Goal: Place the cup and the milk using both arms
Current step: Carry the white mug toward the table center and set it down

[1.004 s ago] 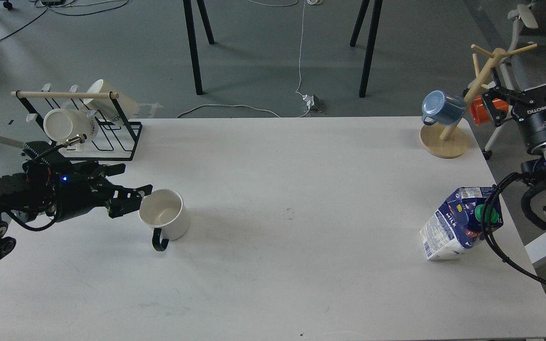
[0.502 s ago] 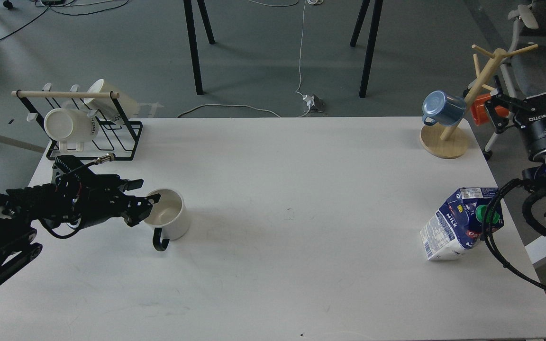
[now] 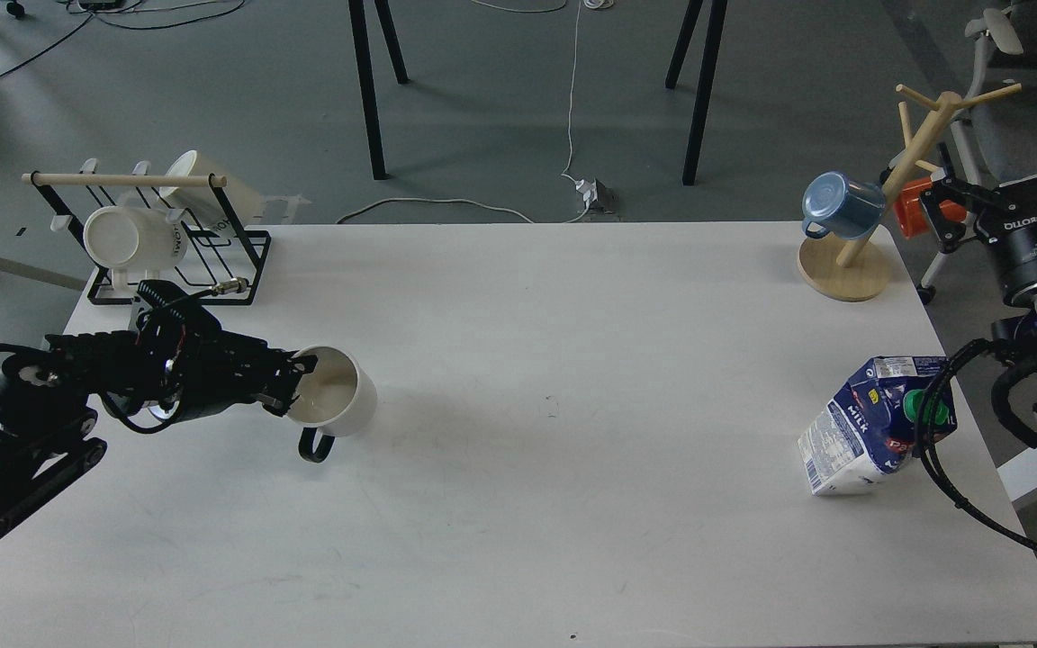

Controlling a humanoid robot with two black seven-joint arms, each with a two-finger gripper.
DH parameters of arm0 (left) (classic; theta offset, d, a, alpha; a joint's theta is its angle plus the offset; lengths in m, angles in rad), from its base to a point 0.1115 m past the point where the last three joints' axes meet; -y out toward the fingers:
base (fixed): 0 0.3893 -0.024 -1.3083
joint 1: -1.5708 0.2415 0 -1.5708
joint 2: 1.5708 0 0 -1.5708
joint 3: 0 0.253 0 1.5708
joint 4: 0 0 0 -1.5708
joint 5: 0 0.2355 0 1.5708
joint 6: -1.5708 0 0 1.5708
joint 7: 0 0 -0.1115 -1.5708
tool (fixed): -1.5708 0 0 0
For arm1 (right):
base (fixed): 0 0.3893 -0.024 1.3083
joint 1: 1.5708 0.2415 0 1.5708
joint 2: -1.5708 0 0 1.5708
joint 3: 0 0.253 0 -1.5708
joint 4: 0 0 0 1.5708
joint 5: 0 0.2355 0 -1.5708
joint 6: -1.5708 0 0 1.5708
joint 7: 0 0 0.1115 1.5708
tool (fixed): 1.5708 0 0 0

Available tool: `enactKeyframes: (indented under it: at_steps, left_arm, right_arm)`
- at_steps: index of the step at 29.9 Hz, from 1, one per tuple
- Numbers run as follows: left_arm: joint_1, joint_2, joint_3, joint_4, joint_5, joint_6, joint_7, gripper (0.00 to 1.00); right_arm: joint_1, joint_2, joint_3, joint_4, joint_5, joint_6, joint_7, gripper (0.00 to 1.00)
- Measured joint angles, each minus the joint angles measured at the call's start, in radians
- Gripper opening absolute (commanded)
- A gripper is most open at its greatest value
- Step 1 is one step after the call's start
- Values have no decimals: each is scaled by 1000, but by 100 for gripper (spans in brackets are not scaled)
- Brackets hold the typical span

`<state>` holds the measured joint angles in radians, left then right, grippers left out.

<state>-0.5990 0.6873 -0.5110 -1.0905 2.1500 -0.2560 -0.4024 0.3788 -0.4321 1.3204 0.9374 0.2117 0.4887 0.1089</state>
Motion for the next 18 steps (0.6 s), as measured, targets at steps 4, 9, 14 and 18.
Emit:
enactKeyframes:
  at_steps: [4, 9, 14, 18]
  left_arm:
    - [-67, -13, -36, -78, -53, -133, 19, 6]
    - [-149, -167, -33, -96, -59, -218, 106, 6]
    - [-169, -373, -28, -91, 10, -232, 210, 6]
    - [-174, -488, 32, -79, 30, -233, 232, 7]
  right_arm:
    - [-4, -13, 19, 1, 2, 0, 0, 99]
    - [-2, -15, 60, 0, 3, 0, 0, 99]
    - [36, -15, 82, 1, 2, 0, 0, 99]
    - [84, -15, 87, 1, 1, 0, -4, 99]
